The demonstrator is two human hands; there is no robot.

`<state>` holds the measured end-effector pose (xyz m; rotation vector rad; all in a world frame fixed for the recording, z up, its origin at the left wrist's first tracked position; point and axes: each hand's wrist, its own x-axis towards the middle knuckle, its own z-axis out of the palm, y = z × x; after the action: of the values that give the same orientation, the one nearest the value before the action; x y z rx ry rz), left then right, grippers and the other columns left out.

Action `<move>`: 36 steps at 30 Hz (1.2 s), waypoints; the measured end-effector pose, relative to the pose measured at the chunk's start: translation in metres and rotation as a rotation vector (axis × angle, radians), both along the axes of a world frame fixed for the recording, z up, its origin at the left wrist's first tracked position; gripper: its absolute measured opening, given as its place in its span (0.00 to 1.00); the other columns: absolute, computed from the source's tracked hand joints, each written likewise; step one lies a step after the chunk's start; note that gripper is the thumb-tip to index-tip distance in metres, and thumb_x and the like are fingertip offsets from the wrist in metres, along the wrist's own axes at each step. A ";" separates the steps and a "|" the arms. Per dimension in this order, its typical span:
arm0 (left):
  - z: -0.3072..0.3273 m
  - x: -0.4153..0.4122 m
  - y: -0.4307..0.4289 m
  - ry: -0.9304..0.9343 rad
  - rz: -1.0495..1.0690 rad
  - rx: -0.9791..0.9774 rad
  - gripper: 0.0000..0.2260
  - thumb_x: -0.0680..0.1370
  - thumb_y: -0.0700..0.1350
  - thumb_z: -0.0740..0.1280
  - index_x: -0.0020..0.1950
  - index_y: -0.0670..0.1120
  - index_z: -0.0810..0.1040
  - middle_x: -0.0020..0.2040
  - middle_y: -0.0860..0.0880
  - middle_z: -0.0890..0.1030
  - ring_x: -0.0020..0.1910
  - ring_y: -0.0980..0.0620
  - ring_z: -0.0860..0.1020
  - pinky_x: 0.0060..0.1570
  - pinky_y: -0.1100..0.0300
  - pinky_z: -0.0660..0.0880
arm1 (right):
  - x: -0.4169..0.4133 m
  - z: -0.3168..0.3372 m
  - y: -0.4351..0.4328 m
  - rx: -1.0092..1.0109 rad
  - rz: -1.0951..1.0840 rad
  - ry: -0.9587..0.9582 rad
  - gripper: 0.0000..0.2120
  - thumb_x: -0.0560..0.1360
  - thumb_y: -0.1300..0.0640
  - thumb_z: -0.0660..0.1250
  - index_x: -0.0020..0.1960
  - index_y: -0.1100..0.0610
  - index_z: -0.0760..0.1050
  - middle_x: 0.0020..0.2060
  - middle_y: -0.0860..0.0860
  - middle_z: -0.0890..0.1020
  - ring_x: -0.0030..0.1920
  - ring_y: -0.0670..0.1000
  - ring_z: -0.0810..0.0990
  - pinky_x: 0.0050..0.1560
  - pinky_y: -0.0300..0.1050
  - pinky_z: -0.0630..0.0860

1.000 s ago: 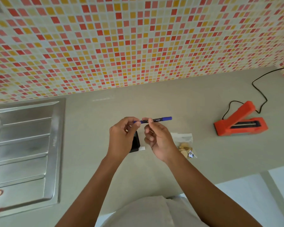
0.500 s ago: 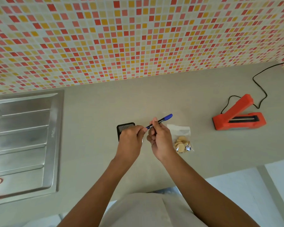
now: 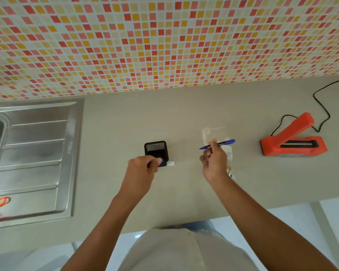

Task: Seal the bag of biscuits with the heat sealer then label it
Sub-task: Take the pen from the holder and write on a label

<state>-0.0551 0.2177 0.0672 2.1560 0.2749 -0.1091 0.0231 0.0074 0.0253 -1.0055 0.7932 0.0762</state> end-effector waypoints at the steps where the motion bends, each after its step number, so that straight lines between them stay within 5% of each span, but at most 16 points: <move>1: -0.006 -0.004 0.006 -0.006 -0.022 0.062 0.09 0.78 0.42 0.68 0.38 0.43 0.82 0.28 0.53 0.77 0.25 0.57 0.71 0.29 0.71 0.66 | 0.001 0.001 -0.004 -0.030 0.043 -0.025 0.14 0.82 0.51 0.61 0.40 0.54 0.72 0.22 0.46 0.66 0.22 0.45 0.60 0.25 0.39 0.59; 8: -0.088 -0.009 -0.008 0.130 -0.124 0.300 0.02 0.75 0.40 0.70 0.45 0.42 0.82 0.43 0.45 0.82 0.41 0.47 0.80 0.41 0.60 0.74 | -0.018 -0.002 0.035 -0.119 0.271 -0.085 0.11 0.82 0.52 0.63 0.43 0.57 0.73 0.25 0.49 0.68 0.23 0.45 0.61 0.25 0.39 0.59; 13: -0.116 -0.010 -0.009 0.205 -0.137 0.412 0.05 0.76 0.40 0.67 0.46 0.42 0.83 0.45 0.43 0.81 0.40 0.45 0.80 0.41 0.58 0.75 | -0.031 -0.018 0.036 -0.158 0.320 -0.036 0.10 0.81 0.53 0.65 0.43 0.57 0.75 0.25 0.50 0.71 0.22 0.46 0.62 0.24 0.39 0.59; 19: -0.123 -0.007 -0.009 0.248 -0.151 0.445 0.06 0.77 0.40 0.66 0.46 0.41 0.82 0.45 0.42 0.80 0.40 0.44 0.79 0.38 0.61 0.71 | -0.032 -0.028 0.022 -0.206 0.325 0.013 0.11 0.80 0.52 0.65 0.42 0.57 0.76 0.25 0.50 0.71 0.22 0.46 0.63 0.24 0.39 0.60; 24: -0.116 -0.005 -0.011 0.268 -0.147 0.392 0.08 0.76 0.42 0.68 0.51 0.40 0.80 0.48 0.43 0.80 0.45 0.44 0.80 0.46 0.58 0.76 | -0.034 -0.031 0.022 -0.202 0.339 0.021 0.10 0.80 0.52 0.67 0.43 0.58 0.75 0.26 0.50 0.71 0.23 0.46 0.63 0.24 0.39 0.60; 29: -0.105 -0.007 -0.030 0.075 -0.115 0.365 0.08 0.74 0.42 0.72 0.50 0.40 0.81 0.47 0.42 0.82 0.40 0.41 0.82 0.41 0.54 0.77 | -0.034 -0.034 0.022 -0.280 0.315 -0.001 0.15 0.77 0.49 0.71 0.36 0.56 0.74 0.25 0.48 0.67 0.25 0.47 0.63 0.26 0.41 0.62; 36: -0.099 0.019 -0.079 0.149 -0.342 0.603 0.14 0.80 0.48 0.65 0.61 0.40 0.74 0.56 0.41 0.78 0.45 0.41 0.82 0.43 0.52 0.78 | -0.030 -0.038 0.021 -0.396 0.278 -0.051 0.19 0.80 0.43 0.64 0.34 0.50 0.81 0.26 0.50 0.71 0.26 0.47 0.66 0.29 0.44 0.64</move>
<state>-0.0365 0.1386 -0.0316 2.7861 0.0138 -0.4300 -0.0069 0.0283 -0.0130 -1.4850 0.6291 0.1349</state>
